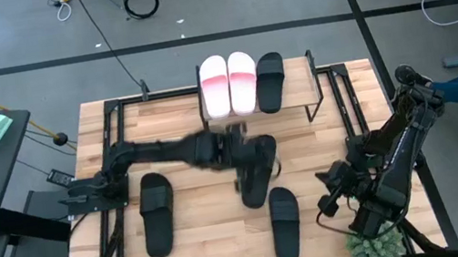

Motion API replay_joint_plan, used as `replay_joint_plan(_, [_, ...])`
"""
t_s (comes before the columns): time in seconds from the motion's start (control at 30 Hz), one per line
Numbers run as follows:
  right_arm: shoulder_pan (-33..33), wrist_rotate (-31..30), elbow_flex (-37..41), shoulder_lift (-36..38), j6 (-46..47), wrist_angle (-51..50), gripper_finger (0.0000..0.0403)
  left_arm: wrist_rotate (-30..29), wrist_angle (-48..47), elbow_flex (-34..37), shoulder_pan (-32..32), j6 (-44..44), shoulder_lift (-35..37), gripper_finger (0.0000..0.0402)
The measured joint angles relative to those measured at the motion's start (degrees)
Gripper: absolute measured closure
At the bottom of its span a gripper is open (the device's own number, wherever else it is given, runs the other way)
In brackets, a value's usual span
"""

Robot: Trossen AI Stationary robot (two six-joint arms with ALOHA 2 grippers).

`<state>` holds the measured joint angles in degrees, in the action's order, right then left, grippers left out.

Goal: Pick and place slides into the shelf
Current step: Put the bottom right black slide under the shelf

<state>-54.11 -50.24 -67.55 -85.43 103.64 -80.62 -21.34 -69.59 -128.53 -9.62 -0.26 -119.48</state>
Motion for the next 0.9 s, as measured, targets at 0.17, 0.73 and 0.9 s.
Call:
replay_joint_plan(0.17, [-0.2, 3.7, 0.0, -1.7, -20.8, 24.9, 0.0400, 0.0, -7.7, 0.1, -6.6, -7.2, -0.2, 0.0379])
replay_joint_plan(0.73, [1.6, 12.7, 0.0, -12.4, -68.1, 65.4, 0.0396, -13.0, -20.2, 0.7, -17.7, -29.3, -0.1, 0.0397])
replay_joint_plan(0.9, [4.7, 17.4, 0.0, -13.8, -61.2, 56.9, 0.0376, -9.5, -19.9, 0.7, -17.3, -29.5, -0.1, 0.0393])
